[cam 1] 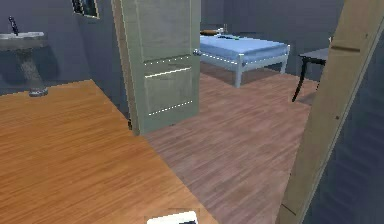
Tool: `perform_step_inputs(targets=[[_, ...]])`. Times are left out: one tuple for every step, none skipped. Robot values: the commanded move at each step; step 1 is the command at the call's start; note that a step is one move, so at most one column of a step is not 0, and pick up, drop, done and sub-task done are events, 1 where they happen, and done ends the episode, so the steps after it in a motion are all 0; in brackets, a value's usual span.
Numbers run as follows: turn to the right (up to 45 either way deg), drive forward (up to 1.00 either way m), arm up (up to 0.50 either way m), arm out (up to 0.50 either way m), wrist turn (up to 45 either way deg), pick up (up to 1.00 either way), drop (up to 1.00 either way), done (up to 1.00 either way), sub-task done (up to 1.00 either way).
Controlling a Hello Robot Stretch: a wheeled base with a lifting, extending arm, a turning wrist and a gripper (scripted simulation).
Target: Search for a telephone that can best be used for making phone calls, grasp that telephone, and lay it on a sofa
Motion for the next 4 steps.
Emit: perform_step_inputs(targets=[[15.0,0.0,0.0,0.0,0.0,0.0,0.0,0.0,0.0],[0.0,0.3,0.0,0.0,0.0,0.0,0.0,0.0,0.0],[-27.0,0.0,0.0,0.0,0.0,0.0,0.0,0.0,0.0],[0.0,0.4,0.0,0.0,0.0,0.0,0.0,0.0,0.0]])
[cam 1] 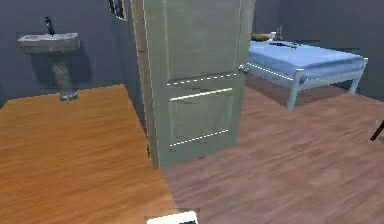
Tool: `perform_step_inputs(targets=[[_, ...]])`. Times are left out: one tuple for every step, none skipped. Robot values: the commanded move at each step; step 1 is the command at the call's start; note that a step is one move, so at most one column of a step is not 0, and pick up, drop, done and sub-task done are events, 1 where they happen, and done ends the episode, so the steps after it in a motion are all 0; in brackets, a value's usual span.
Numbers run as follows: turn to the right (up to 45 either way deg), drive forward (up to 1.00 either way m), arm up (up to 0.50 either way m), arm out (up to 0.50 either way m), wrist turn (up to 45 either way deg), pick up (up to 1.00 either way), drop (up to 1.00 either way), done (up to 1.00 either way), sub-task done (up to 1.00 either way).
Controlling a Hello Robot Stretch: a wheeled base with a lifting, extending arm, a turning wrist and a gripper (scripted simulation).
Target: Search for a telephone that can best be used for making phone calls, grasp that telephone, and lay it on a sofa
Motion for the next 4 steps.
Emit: perform_step_inputs(targets=[[-27.0,0.0,0.0,0.0,0.0,0.0,0.0,0.0,0.0],[0.0,0.2,0.0,0.0,0.0,0.0,0.0,0.0,0.0],[-27.0,0.0,0.0,0.0,0.0,0.0,0.0,0.0,0.0],[0.0,1.0,0.0,0.0,0.0,0.0,0.0,0.0,0.0]])
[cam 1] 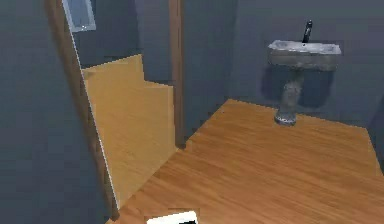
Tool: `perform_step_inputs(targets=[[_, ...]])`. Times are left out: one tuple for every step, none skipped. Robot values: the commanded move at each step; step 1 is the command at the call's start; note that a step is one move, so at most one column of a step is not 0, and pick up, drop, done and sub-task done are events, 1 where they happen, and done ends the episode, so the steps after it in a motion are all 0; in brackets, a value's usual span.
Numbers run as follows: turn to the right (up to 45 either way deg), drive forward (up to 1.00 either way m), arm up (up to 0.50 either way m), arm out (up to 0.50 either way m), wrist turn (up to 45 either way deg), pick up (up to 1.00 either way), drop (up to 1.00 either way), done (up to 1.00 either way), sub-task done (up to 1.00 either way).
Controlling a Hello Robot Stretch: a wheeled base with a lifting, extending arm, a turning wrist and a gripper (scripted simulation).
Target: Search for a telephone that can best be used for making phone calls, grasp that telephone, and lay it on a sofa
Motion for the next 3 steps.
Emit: perform_step_inputs(targets=[[-3.0,0.0,0.0,0.0,0.0,0.0,0.0,0.0,0.0],[0.0,1.0,0.0,0.0,0.0,0.0,0.0,0.0,0.0],[-18.0,0.0,0.0,0.0,0.0,0.0,0.0,0.0,0.0]])
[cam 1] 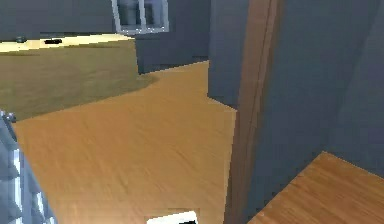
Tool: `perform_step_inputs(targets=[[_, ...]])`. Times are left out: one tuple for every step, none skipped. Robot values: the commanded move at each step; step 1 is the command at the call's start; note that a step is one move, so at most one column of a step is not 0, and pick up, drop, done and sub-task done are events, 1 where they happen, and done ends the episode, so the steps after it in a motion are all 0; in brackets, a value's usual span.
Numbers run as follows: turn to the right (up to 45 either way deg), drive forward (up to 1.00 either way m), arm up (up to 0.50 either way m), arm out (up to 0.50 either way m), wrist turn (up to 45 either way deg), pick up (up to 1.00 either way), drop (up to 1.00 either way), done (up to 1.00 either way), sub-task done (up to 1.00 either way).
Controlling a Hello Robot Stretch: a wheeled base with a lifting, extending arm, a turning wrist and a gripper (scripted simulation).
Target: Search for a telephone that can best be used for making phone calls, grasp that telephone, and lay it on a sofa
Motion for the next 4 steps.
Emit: perform_step_inputs(targets=[[0.0,0.35,0.0,0.0,0.0,0.0,0.0,0.0,0.0],[-36.0,0.0,0.0,0.0,0.0,0.0,0.0,0.0,0.0],[0.0,1.0,0.0,0.0,0.0,0.0,0.0,0.0,0.0],[-6.0,0.0,0.0,0.0,0.0,0.0,0.0,0.0,0.0]])
